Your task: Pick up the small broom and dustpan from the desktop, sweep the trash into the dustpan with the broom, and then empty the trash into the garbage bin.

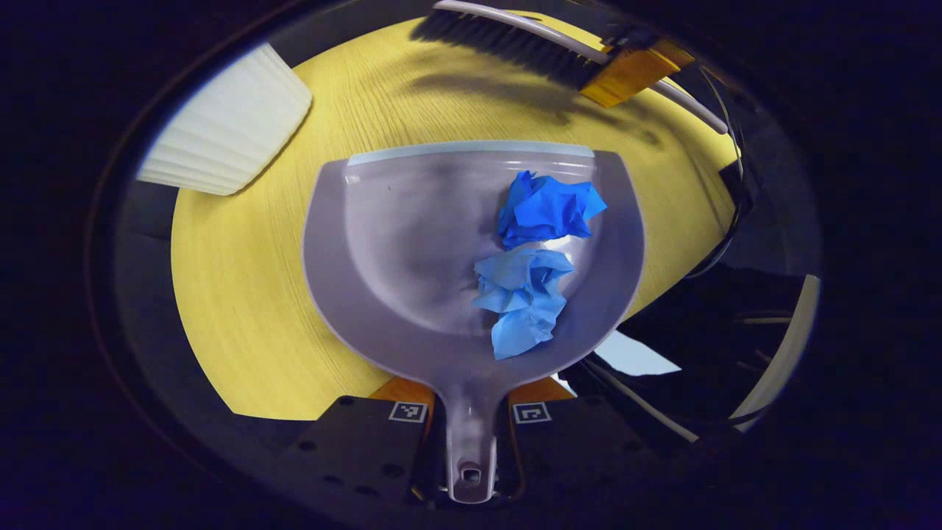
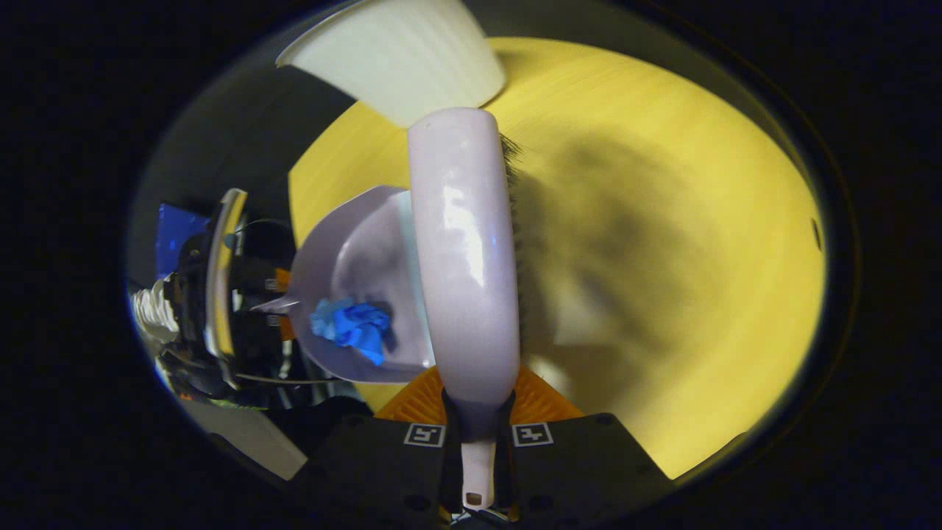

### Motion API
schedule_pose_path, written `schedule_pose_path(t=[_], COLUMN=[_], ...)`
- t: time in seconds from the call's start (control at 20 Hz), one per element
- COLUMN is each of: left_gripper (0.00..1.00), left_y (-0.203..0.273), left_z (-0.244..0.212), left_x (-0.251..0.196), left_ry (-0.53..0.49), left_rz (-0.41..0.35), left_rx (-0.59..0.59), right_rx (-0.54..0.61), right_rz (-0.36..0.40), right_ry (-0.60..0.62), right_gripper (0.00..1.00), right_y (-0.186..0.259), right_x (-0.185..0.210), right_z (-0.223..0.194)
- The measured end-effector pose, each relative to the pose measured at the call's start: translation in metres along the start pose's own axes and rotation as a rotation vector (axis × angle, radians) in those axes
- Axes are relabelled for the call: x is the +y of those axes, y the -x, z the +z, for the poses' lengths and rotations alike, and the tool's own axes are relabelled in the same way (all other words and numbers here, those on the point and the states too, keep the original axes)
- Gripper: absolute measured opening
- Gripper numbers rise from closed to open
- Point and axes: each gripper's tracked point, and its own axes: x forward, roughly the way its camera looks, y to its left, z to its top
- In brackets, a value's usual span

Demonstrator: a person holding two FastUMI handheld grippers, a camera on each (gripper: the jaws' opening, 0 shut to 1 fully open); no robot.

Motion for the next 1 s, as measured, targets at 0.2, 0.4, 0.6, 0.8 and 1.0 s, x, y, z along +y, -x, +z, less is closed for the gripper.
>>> schedule_pose_path(t=[0.2,0.4,0.6,0.8,1.0], left_gripper=[0.26,0.26,0.26,0.26,0.28], left_y=[-0.001,0.001,0.002,0.001,-0.009], left_z=[0.008,0.015,0.022,0.033,0.036], left_x=[-0.005,-0.008,-0.005,0.003,0.009], left_ry=[0.087,0.122,0.099,0.120,0.113], left_rz=[-0.056,-0.059,-0.023,0.017,0.184], left_rx=[-0.130,-0.281,-0.465,-0.604,-0.663], right_rx=[-0.246,-0.388,-0.502,-0.560,-0.599], right_rz=[0.070,0.002,-0.017,-0.037,-0.019], right_ry=[-0.274,-0.373,-0.426,-0.393,-0.373], right_gripper=[0.18,0.18,0.18,0.18,0.18], right_y=[0.041,0.022,-0.012,-0.040,-0.036], right_x=[0.016,0.023,0.031,0.031,0.021], right_z=[-0.009,-0.029,-0.027,-0.022,-0.034])
